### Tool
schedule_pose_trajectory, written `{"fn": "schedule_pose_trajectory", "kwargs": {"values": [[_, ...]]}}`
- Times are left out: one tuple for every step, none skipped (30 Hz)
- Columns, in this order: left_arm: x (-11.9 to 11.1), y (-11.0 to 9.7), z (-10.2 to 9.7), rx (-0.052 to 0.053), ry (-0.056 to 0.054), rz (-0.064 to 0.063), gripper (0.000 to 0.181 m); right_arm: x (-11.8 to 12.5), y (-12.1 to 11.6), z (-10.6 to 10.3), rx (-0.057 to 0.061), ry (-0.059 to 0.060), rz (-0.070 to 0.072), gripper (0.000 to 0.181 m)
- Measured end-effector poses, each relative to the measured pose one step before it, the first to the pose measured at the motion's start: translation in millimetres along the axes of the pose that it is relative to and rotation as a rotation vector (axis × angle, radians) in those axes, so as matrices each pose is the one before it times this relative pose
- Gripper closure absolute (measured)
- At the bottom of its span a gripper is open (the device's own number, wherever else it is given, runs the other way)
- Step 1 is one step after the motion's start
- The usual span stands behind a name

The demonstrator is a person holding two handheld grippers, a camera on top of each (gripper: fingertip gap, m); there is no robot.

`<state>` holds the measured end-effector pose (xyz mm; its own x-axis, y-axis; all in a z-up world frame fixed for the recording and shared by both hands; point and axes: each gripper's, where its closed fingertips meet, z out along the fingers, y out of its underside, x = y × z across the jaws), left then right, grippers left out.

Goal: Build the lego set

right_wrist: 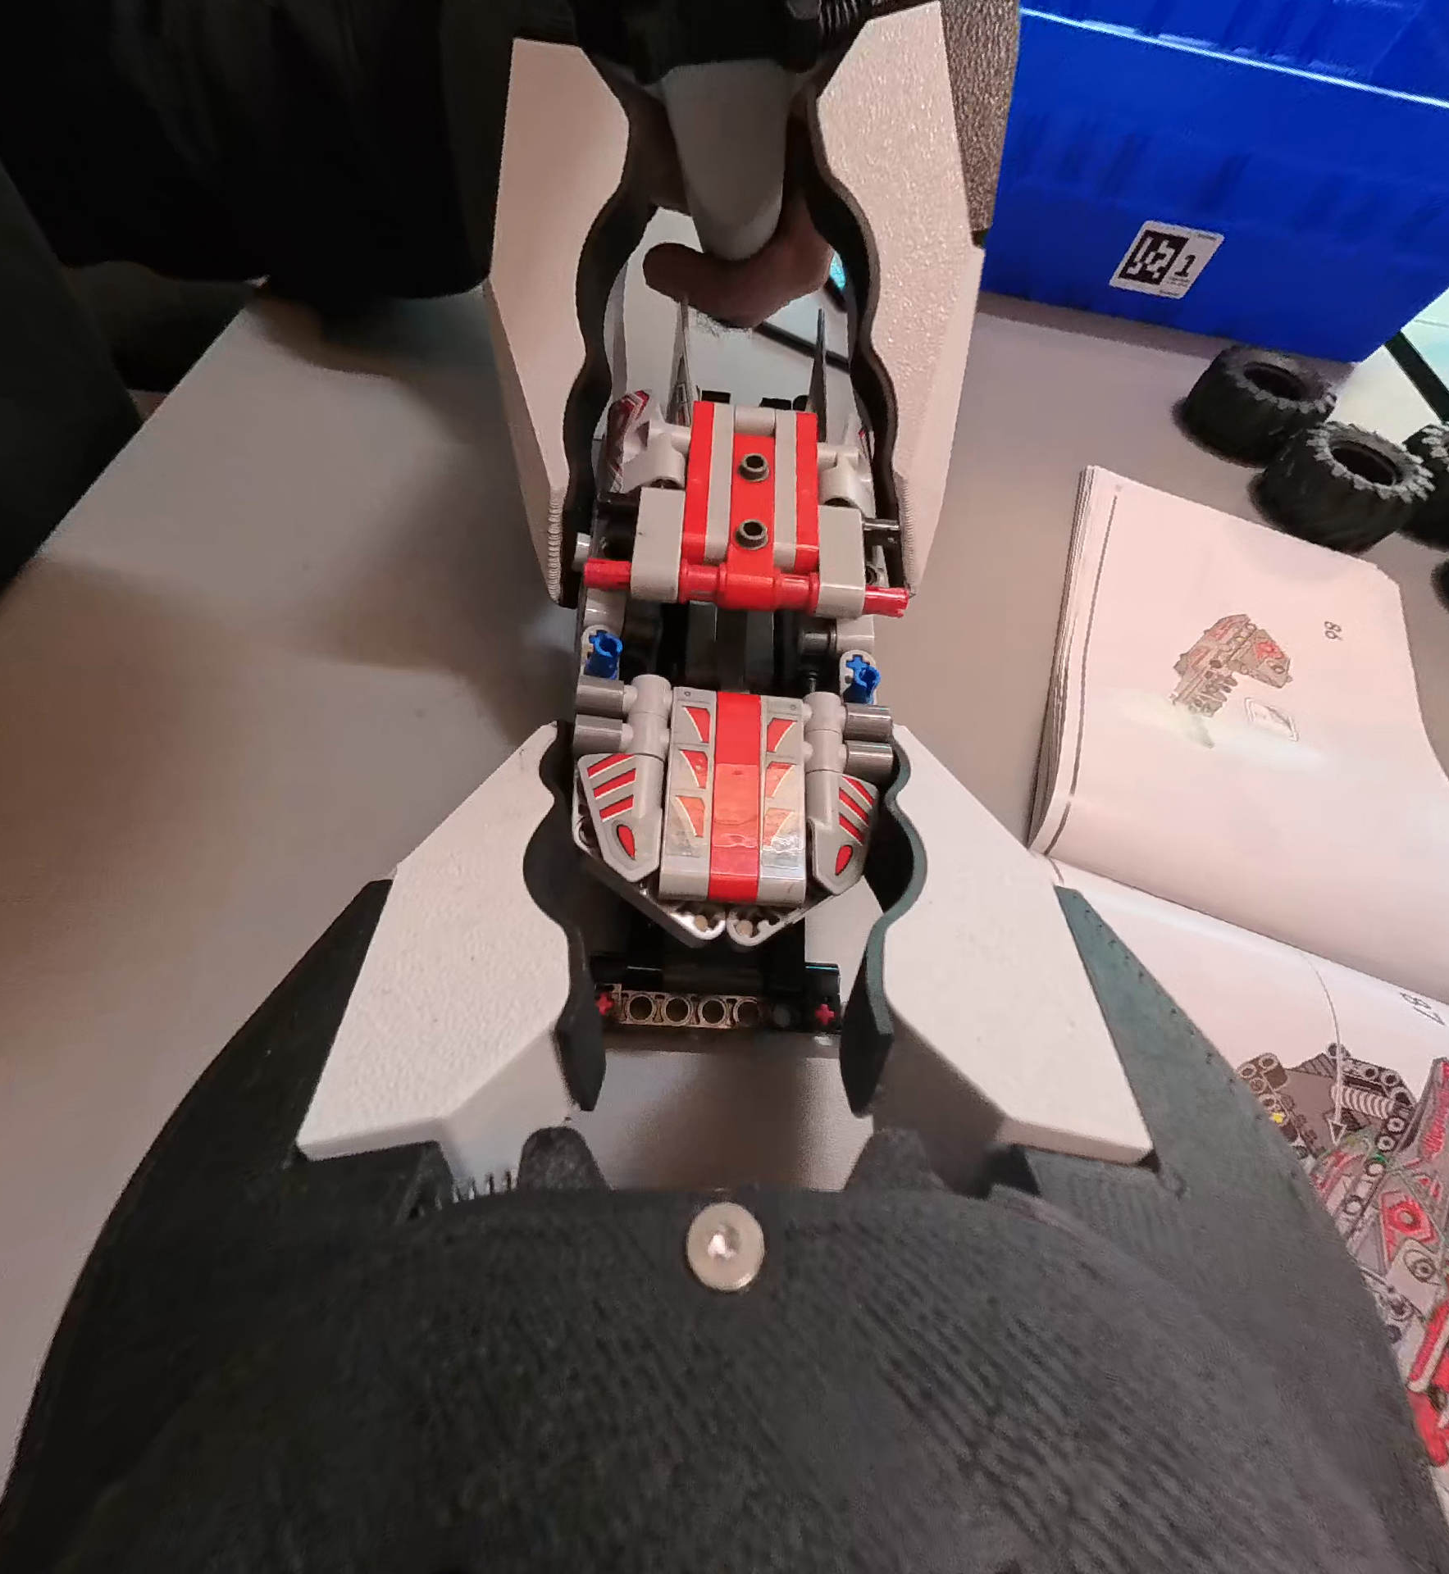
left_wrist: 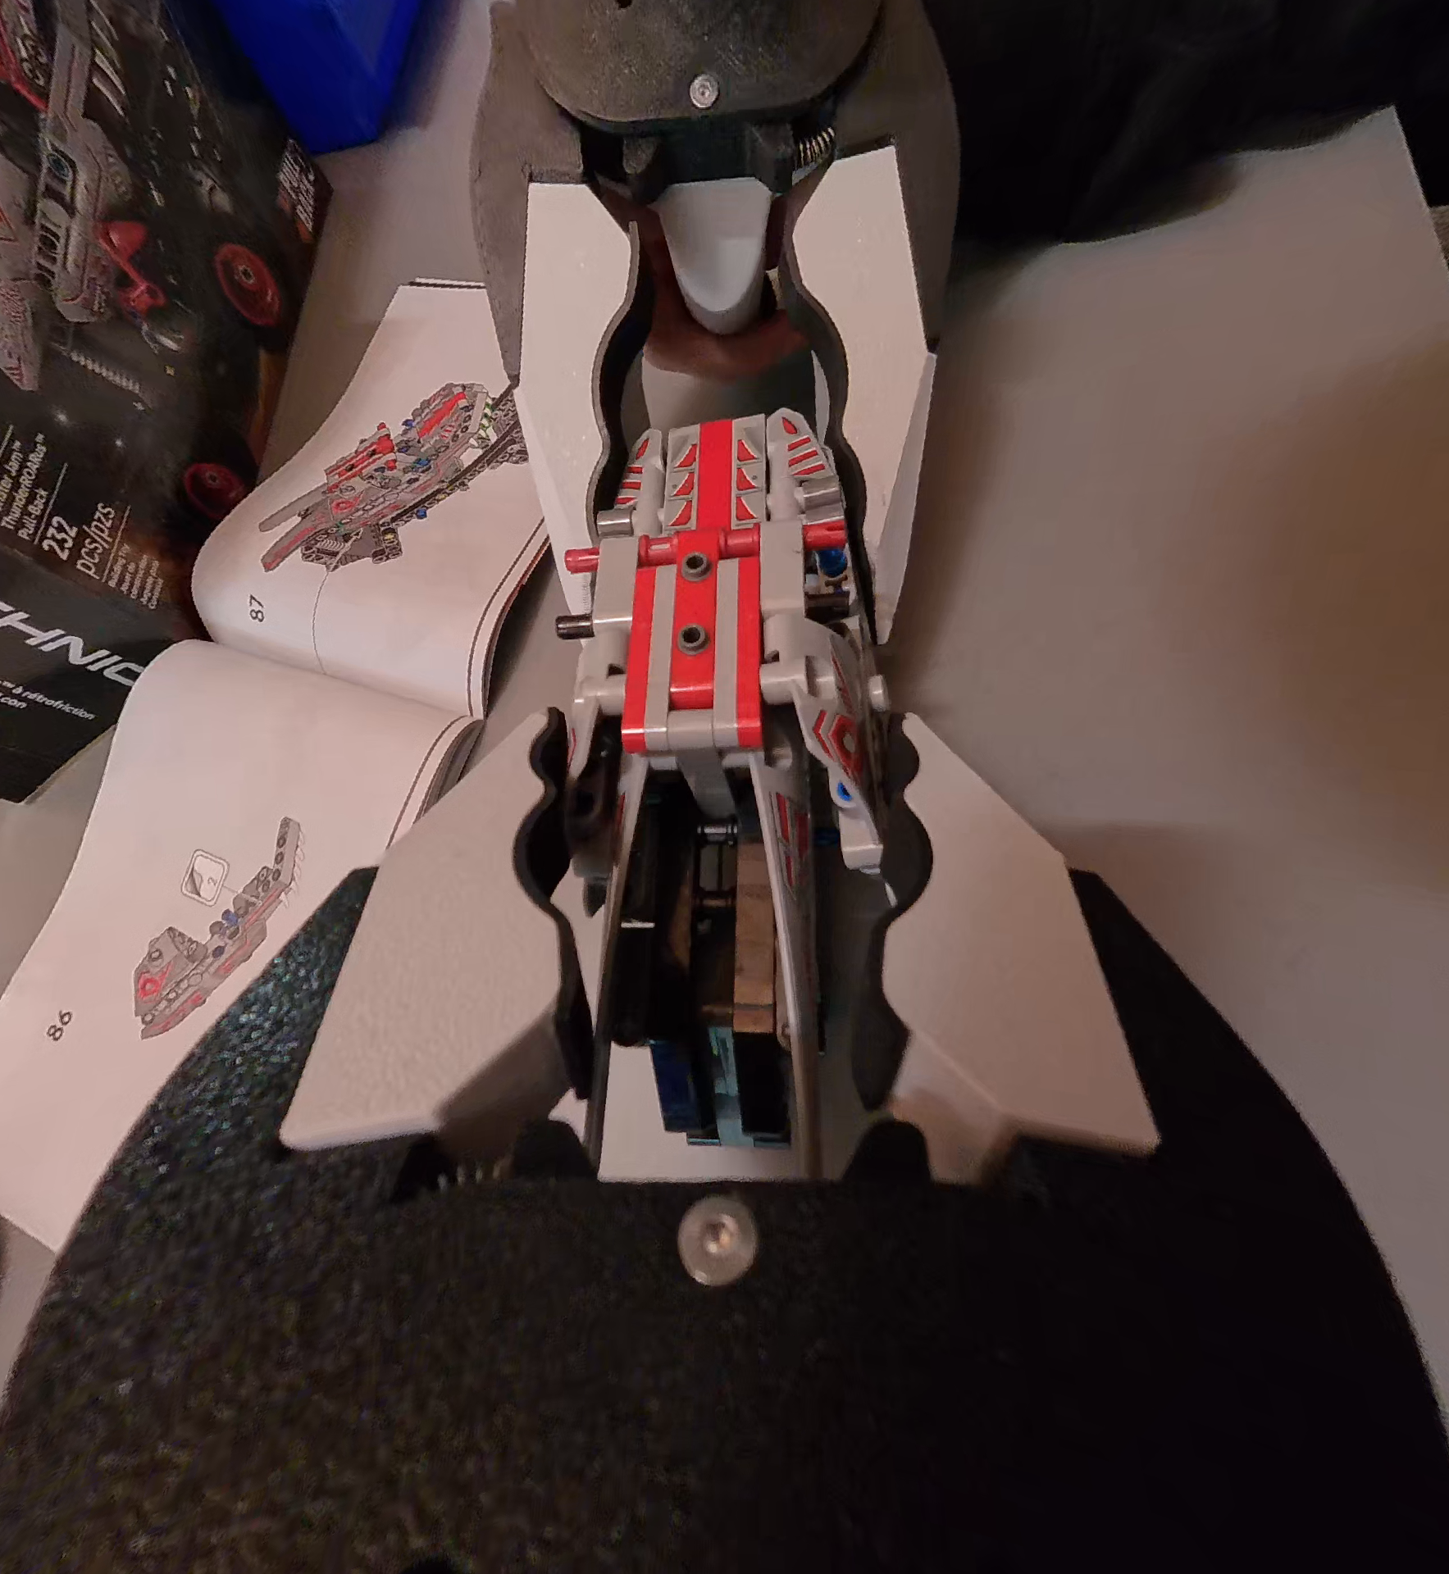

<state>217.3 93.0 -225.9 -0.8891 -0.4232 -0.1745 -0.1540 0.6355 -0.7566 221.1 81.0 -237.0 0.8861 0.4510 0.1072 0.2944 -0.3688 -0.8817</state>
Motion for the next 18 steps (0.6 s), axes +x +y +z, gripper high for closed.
{"fn": "schedule_pose_trajectory", "kwargs": {"values": [[0.2, 0.29, -0.53, 0.0002, -0.0013, 0.0029, 0.109, -0.15, -0.24, 0.62, -0.0012, 0.0042, -0.006, 0.113], [0.06, 0.28, -0.22, -0.0009, -0.0025, 0.0007, 0.109, 0.06, -0.06, 0.39, -0.0002, -0.0008, -0.0012, 0.113], [-0.24, 0.23, -0.18, -0.0008, -0.0019, -0.0016, 0.109, 0.11, -0.05, 0.24, 0.0016, -0.0043, 0.0042, 0.113], [-0.32, 0.03, 0.0, 0.0012, -0.0004, -0.0037, 0.109, 0.23, -0.09, 0.29, 0.0025, -0.0066, 0.0088, 0.113], [-0.6, 0.14, -0.04, 0.004, 0.0007, -0.0084, 0.108, 0.24, -0.19, 0.12, 0.0022, -0.0115, 0.0195, 0.112], [-0.68, 0.12, -0.3, 0.0064, 0.0033, -0.0094, 0.109, 0.68, -0.37, 0.22, 0.002, -0.0045, 0.0126, 0.112], [-0.05, 0.16, -0.3, 0.0078, 0.0048, -0.002, 0.108, 0.07, -0.62, 0.38, 0.006, 0.0025, -0.0019, 0.112], [0.2, -0.15, -0.07, 0.0044, 0.0025, -0.0001, 0.108, -0.25, -0.72, 0.16, 0.0112, 0.0009, -0.0003, 0.112], [0.61, -0.3, 0.22, 0.0, 0.0013, 0.0027, 0.108, -0.52, -0.52, -0.54, 0.0073, -0.002, 0.0014, 0.111], [0.78, -0.24, 0.1, -0.003, 0.0004, 0.0095, 0.108, -1.24, -1.1, -1.17, 0.0091, -0.0047, 0.0029, 0.112], [0.32, 0.12, -0.12, -0.0061, -0.0017, 0.0071, 0.108, -1.48, -1.51, -1.96, 0.0136, -0.0097, 0.0111, 0.11], [0.09, 0.19, -0.03, -0.0041, -0.0003, 0.0009, 0.108, 0.21, -2.04, -2.6, 0.0191, -0.0016, 0.0162, 0.112], [-0.07, -0.01, 0.01, 0.0007, 0.0008, -0.0012, 0.108, 0.84, -1.63, -2.79, 0.0171, 0.0039, 0.0124, 0.113], [-0.07, -0.07, 0.0, 0.0035, 0.0016, -0.0016, 0.108, -0.16, -0.83, -1.91, 0.0079, -0.0036, 0.0118, 0.114], [-0.14, 0.01, 0.13, 0.0014, 0.001, -0.0027, 0.108, 0.37, 0.27, -0.38, -0.002, 0.0024, 0.0059, 0.114], [-0.02, 0.21, -0.07, -0.0013, 0.0011, -0.0007, 0.108, 0.1, 0.19, 0.32, -0.0049, 0.0049, -0.0018, 0.114], [0.08, 0.01, -0.07, -0.0033, -0.0003, 0.002, 0.108, -0.05, 0.25, -0.14, -0.0086, 0.0016, -0.0032, 0.114], [0.18, 0.04, 0.11, -0.0031, -0.0011, 0.0033, 0.108, -0.15, 0.42, -0.12, -0.0113, -0.0019, -0.0004, 0.115]]}}
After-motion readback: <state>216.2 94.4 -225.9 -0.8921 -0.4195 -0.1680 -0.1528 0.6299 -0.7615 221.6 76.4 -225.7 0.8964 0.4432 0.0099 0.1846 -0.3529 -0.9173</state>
